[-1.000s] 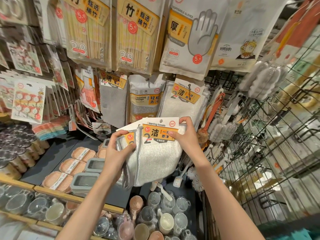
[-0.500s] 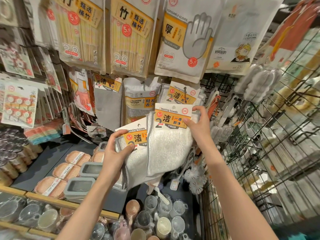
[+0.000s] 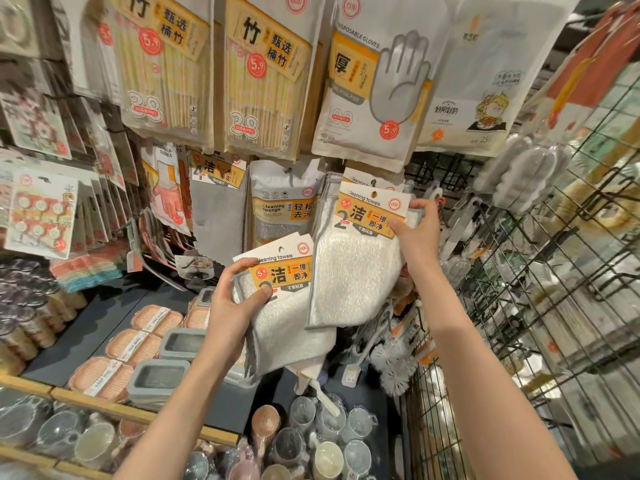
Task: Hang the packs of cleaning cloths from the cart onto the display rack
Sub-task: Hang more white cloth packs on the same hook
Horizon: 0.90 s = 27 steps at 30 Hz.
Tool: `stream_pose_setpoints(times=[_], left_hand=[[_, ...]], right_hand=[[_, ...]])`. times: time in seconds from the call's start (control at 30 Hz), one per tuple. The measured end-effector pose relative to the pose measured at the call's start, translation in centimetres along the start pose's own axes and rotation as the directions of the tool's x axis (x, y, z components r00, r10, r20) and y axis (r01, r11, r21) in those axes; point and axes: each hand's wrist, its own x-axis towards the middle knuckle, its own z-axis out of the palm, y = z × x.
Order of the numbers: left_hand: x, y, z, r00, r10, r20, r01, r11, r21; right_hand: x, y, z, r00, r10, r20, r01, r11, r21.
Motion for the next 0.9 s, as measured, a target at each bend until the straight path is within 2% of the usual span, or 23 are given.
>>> stream_pose_setpoints(times=[0.17, 0.47, 0.57, 0.67, 0.9], left_hand=[[0.1, -0.3, -0.4, 0.999, 0.034, 0.01, -0.034, 0.999, 0.027], [0.4, -0.1, -0.5, 1.0, 0.026, 0.006, -0.026, 1.0, 0.018], [0.3, -0.2, -0.6, 1.0, 0.014, 0.01, -0.014, 1.0, 0.013], [0.3, -0.1, -0.8, 1.0, -0.002, -0.001, 0.002, 1.0, 0.013], [0.3, -0.2, -1.7, 0.999, 0.007, -0.038, -0.006, 1.0, 0.031]], right_hand=[[0.4, 0.6, 0.5, 0.999, 0.025, -0.026, -0.026, 0.999, -0.045], [0.9, 0.8, 1.0, 0.997, 0.025, -0.074, -0.026, 1.0, -0.003], [1.2, 1.3, 1.3, 1.0, -0.013, -0.011, 0.013, 1.0, -0.001], [2.1, 1.7, 1.6, 0.996, -0.001, 0.084, 0.008, 0.996, -0.084], [3.6, 1.6, 1.7, 0.986, 0.02, 0.167, 0.017, 0.977, -0.215]])
